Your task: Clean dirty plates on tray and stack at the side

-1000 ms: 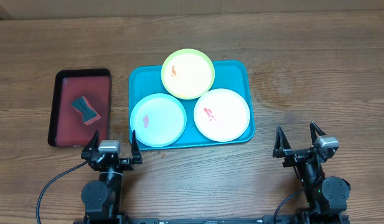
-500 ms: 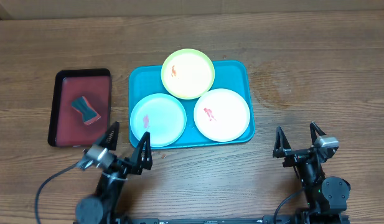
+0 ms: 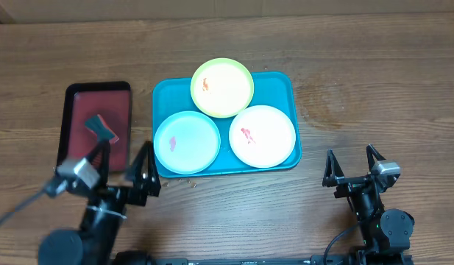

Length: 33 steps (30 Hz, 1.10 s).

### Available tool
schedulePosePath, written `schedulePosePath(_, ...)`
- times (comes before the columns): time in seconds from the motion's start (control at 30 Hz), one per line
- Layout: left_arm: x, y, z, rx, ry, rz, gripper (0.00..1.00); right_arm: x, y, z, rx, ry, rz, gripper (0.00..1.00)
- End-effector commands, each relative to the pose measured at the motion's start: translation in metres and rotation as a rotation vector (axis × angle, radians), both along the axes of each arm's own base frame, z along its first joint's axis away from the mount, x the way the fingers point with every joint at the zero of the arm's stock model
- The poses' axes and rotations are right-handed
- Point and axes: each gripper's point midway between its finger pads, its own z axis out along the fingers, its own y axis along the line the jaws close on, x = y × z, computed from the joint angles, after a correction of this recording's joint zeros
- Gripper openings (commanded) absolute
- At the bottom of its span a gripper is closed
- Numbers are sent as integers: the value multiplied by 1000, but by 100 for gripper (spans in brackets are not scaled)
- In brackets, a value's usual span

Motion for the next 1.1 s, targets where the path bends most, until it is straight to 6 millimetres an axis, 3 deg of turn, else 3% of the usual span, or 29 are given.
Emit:
schedulePosePath(0.0,6,-25,23,68,34,-151,100,0,1,-3,1,0,6,100)
schedulePosePath(0.13,22,-24,38,140,32,-150,100,0,1,-3,1,0,5,100)
schedulePosePath(0.23,41,-11,38,107,144,-78,100,0,1,-3,0,0,6,100)
schedulePosePath(0.3,62,21,21,100,349,100,100,0,1,-3,1,0,6,100)
schedulePosePath(0.37,75,39,6,128,479,192,100,0,1,-3,1,0,6,100)
schedulePosePath(0.47,91,41,-11,142,597,196,100,0,1,-3,1,0,6,100)
schedulePosePath(0.63,121,65,-42,130,719,296,100,0,1,-3,1,0,6,100)
schedulePosePath(0.77,134,88,-65,81,857,357,100,0,1,-3,1,0,6,100)
schedulePosePath(0.87,144,119,-82,75,935,444,100,0,1,-3,1,0,6,100)
schedulePosePath(1.07,150,164,-133,19,1087,532,100,0,1,-3,1,0,5,100)
